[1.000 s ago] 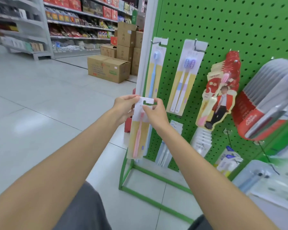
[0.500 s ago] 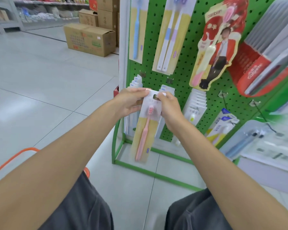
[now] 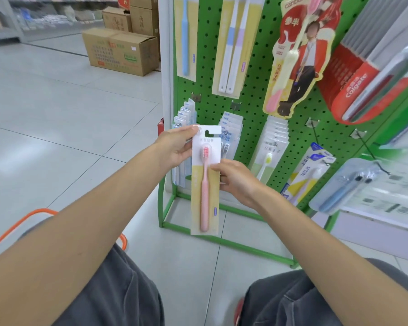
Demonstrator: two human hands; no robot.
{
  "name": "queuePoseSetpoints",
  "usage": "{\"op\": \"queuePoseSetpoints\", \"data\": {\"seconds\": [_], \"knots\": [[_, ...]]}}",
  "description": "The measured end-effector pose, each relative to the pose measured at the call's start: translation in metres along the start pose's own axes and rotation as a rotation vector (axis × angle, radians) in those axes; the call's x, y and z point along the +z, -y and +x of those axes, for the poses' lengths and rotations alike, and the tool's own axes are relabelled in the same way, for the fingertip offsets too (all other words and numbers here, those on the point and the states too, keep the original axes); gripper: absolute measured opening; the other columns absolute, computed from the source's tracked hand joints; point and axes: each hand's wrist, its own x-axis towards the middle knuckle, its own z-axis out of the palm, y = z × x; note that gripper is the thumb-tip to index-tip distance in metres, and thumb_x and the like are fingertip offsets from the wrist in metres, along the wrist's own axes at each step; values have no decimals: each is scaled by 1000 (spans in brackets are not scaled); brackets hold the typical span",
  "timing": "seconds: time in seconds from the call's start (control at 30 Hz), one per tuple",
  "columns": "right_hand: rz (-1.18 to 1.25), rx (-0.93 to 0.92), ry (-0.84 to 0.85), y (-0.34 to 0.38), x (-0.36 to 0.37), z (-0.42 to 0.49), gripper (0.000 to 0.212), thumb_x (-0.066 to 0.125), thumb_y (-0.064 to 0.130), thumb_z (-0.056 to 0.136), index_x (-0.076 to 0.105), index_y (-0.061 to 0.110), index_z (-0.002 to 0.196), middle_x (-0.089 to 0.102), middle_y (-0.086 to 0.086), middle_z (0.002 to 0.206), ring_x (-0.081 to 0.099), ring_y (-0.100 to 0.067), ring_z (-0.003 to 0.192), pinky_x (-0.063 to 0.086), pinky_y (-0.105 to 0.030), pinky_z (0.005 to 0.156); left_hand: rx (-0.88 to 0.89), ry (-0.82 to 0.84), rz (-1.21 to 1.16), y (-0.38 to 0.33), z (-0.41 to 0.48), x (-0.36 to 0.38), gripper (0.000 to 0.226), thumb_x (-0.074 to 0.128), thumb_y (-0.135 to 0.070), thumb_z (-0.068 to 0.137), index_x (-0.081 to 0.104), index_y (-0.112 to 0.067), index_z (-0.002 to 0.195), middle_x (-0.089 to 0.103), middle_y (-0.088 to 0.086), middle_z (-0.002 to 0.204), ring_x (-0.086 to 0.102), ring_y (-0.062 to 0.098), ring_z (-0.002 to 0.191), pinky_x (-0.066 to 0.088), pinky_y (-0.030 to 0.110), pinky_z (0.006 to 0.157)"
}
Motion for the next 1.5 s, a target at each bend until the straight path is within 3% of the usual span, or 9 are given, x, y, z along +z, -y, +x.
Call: {"op": "queuePoseSetpoints", "data": {"seconds": [0.27,0.53,0.67,0.83,0.9,1.0,1.13,1.23,1.5], "knots": [[-112,40,99,-12,6,-4,36,45,-9,89,66,7,112,66,-8,95,59,-22,86,53,-38,92,44,-106,-57,-15,13,-13,6,68,-6,90,66,-12,92,71,4,85,68,12,69,59,26,64],[-363,59,272,-24,9,-9,36,69,-4,84,64,3,119,70,-16,114,69,-27,103,56,-35,92,107,-174,-189,-35,12,-26,3,63,-4,93,65,-6,93,70,8,83,69,13,58,58,27,57],[-239,-82,222,-19,15,-11,39,61,-6,90,61,6,127,67,-17,120,66,-21,97,57,-31,84,331,-121,338,-33,4,-19,20,56,-28,99,66,-16,110,70,1,99,66,11,78,55,32,83],[-618,-419,66,-13,20,-18,51,49,6,91,53,31,135,68,3,105,57,-13,78,49,-32,75,458,52,626,-27,-7,-10,52,73,-48,82,53,-24,124,65,-7,110,63,8,98,52,26,81],[-654,-418,65,-14,20,-22,59,43,12,95,38,41,146,61,15,126,57,-3,98,47,-26,87,462,29,657,-27,-4,-13,63,78,-43,76,51,-24,130,63,-3,116,64,16,105,53,30,85],[-561,-362,113,-15,21,-25,63,50,26,99,20,48,150,40,22,148,47,1,128,43,-30,106,422,19,511,-32,-5,-14,65,66,-14,92,35,-20,149,58,3,118,65,20,97,58,33,79],[-436,-256,47,-12,18,-18,87,68,30,90,10,38,154,56,22,122,63,2,97,53,-24,83,434,95,418,-33,-8,-16,33,51,-2,99,55,-11,130,66,6,118,69,23,97,59,40,80],[-431,-258,20,-11,16,-13,72,69,20,90,29,27,149,70,9,114,69,-7,97,55,-37,90,334,221,315,-31,-13,-13,28,44,-4,102,57,-14,124,70,5,112,70,18,91,59,35,73],[-260,-327,-215,27,4,-8,41,65,15,91,47,25,127,65,-4,112,64,-18,101,53,-30,83,110,462,350,-10,-13,-3,30,36,-20,106,58,-15,126,69,12,120,67,31,110,52,51,94]]}}
